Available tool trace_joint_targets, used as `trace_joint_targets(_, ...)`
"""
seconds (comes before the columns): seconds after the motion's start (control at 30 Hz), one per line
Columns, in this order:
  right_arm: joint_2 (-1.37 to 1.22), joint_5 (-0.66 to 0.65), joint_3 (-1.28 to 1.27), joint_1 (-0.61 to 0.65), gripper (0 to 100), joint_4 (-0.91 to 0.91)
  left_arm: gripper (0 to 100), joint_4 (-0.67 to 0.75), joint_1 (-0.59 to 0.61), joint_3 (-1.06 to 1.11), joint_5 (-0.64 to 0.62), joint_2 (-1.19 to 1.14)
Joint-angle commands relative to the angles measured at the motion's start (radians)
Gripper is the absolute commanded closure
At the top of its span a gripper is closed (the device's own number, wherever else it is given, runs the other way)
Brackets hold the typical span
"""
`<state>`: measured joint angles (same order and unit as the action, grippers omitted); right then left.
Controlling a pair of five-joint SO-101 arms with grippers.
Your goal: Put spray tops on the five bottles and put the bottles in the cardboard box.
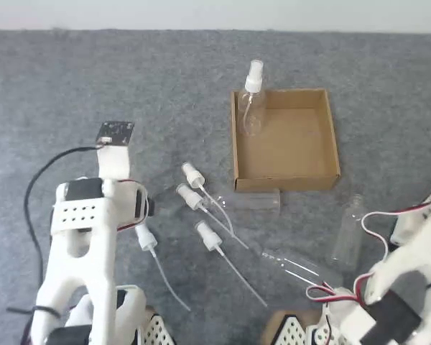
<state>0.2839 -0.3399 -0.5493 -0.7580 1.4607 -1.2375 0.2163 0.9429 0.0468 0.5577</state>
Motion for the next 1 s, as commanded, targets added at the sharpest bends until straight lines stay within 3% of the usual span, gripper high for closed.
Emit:
trace_joint_targets(0.0, 0.058, 0.017, -0.061, -0.005, 74.9, -0.084, 80, -0.006, 0.018, -0.002, 0.009, 0.044)
trace_joint_targets(0.37, 0.058, 0.017, -0.117, -0.010, 74.9, -0.145, 80, -0.060, 0.018, -0.119, 0.015, -0.330)
trace_joint_targets(0.5, 0.058, 0.017, -0.117, -0.010, 74.9, -0.145, 80, -0.060, 0.015, -0.122, 0.020, -0.338)
trace_joint_targets(0.77, 0.058, 0.017, -0.117, -0.012, 74.9, -0.145, 97, -0.037, -0.083, -0.120, 0.063, -0.347)
trace_joint_targets(0.97, 0.058, 0.012, -0.117, -0.012, 74.9, -0.145, 97, 0.038, -0.164, -0.120, 0.063, -0.347)
